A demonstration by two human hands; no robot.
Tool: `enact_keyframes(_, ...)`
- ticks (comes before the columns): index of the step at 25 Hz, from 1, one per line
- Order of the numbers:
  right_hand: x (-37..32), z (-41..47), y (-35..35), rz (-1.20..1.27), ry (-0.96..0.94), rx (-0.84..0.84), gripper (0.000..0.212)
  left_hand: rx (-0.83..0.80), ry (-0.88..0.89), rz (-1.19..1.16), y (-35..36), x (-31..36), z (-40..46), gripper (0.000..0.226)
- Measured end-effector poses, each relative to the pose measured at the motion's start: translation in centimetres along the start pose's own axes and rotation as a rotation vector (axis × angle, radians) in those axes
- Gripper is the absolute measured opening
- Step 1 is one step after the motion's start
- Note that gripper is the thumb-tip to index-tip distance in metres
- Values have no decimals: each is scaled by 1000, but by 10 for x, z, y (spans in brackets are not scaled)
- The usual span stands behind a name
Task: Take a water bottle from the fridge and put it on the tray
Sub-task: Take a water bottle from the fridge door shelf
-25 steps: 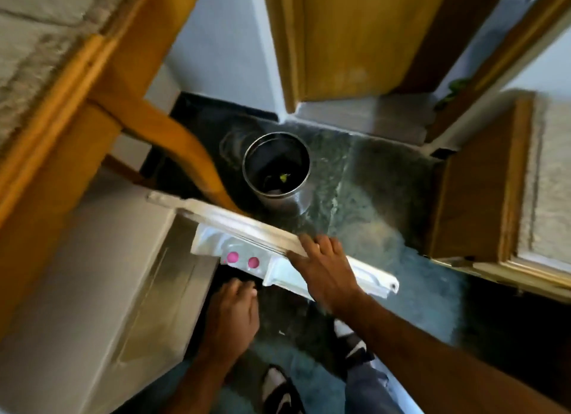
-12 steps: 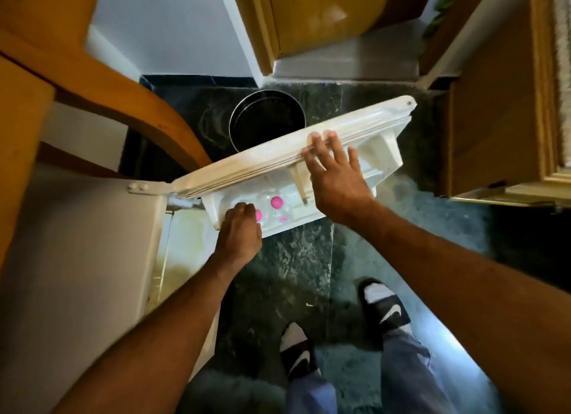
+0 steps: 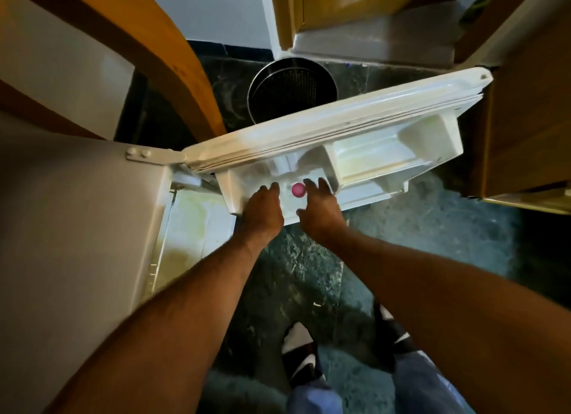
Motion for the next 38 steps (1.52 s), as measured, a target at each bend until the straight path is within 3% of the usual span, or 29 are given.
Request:
enact_keyframes(2,10,21,10,78,-13,-46,65,38,2,-25,-2,1,1,42)
enact_keyframes(4,10,30,19,110,-53,-99,51,69,-17,-67,-9,0,-1,26)
enact_keyframes(6,2,26,14,58,-84,-94,34,85,-27,-131,-17,-3,-14,21)
enact_keyframes(8,-12,5,-5,53,-83,-53,31,116,-16,-212,-34,-3,-39,22)
enact_keyframes(12,-71,-68,-87,100,-251,-31,40,270,36,-192,-95,5,-111,33)
enact_keyframes(16,-127,-105,-215,197,-422,123,48,456,-117,-347,-175,-4,-170,28)
enact_keyframes(18,-158,-92,-265,78,-569,175,45,528,-204,-415,-207,-6,-190,28)
enact_keyframes(20,-187,-60,-281,-264,-760,135,47,565,-274,-460,-227,-5,-203,31)
enact_keyframes(24,-176,35,-233,-930,-894,-276,65,577,-353,-495,-237,-3,-216,33)
enact_keyframes(28,-122,70,-176,-1126,-869,-650,62,565,-435,-510,-223,-15,-237,33)
enact_keyframes(32,-99,61,-146,-1128,-870,-758,71,512,-501,-504,-202,-34,-256,28)
enact_keyframes(38,-81,-16,-103,-1038,-893,-734,73,492,-639,-488,-202,-71,-297,31)
Point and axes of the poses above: each hand's wrist, its own z-axis towards the middle knuckle, its own y-axis out of the palm, x = y × z, the point moved 10 cm from there along z, towards the middle knuckle, and after that the axes turned 12 degrees about -y, right-handed, at the moved point
